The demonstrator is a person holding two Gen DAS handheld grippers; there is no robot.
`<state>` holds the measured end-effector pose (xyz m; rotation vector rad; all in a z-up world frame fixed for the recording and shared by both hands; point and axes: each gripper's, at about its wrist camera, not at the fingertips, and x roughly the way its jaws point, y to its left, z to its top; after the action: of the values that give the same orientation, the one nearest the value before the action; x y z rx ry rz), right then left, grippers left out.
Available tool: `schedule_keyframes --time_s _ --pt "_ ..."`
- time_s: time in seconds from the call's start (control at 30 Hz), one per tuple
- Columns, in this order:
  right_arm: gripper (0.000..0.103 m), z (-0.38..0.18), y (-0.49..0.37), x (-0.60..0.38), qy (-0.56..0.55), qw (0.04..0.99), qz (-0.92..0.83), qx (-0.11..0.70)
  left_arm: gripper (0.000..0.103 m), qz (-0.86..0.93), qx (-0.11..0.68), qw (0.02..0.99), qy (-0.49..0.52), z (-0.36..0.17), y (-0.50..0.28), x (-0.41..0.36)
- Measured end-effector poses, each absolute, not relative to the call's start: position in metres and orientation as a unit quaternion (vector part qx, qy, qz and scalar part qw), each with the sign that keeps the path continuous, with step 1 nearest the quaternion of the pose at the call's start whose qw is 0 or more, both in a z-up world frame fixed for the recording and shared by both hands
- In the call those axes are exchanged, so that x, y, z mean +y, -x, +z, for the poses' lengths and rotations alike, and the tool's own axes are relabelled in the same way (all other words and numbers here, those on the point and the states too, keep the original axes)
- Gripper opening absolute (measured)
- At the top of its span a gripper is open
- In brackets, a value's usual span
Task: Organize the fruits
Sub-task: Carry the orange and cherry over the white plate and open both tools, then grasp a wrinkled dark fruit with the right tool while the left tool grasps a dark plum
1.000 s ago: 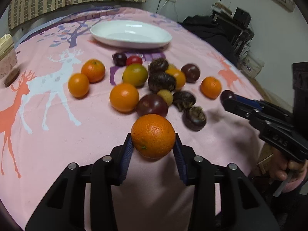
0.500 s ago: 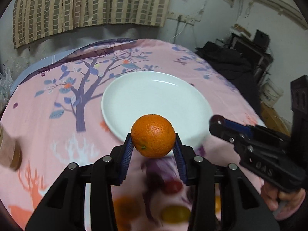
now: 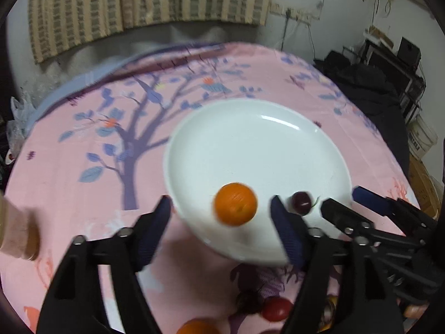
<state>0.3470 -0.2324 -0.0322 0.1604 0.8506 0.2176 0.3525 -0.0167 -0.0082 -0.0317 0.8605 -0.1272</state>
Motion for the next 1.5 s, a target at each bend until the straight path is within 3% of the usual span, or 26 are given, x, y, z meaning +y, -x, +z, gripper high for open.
schedule_keyframes --time_s 0.07,0.17,0.43,0.6,0.83,1.0,1.4,1.5 --pt "0.085 -0.022 -0.328 -0.238 -0.094 0.903 0.12 0.402 0.096 -0.066 0.392 0.917 0.026 0.005 -0.325 -0.008" --pt "0.097 -0.009 -0.28 -0.243 -0.099 0.911 0.139 0.375 0.097 -0.086 0.378 0.921 0.023 0.012 -0.284 -0.004" --pt "0.096 -0.045 -0.163 -0.233 -0.031 0.909 0.144 0.391 0.097 -0.164 0.392 0.905 -0.002 -0.028 -0.191 -0.01" --pt "0.065 -0.076 -0.131 -0.221 -0.002 0.897 0.145 0.416 0.097 -0.184 0.398 0.899 -0.008 -0.048 -0.155 -0.006" --pt "0.061 -0.086 -0.128 -0.206 0.021 0.895 0.133 0.426 0.097 -0.169 0.405 0.898 -0.005 -0.058 -0.138 0.0" --pt "0.038 -0.089 -0.128 -0.197 0.046 0.9 0.121 0.417 0.097 -0.171 0.407 0.897 -0.007 -0.06 -0.137 -0.003" --pt "0.037 -0.089 -0.128 -0.191 0.068 0.901 0.102 0.416 0.096 -0.181 0.406 0.896 -0.006 -0.064 -0.136 -0.003" --pt "0.037 -0.089 -0.128 -0.19 0.069 0.9 0.101 0.418 0.079 -0.187 0.41 0.893 -0.01 -0.065 -0.135 -0.005"
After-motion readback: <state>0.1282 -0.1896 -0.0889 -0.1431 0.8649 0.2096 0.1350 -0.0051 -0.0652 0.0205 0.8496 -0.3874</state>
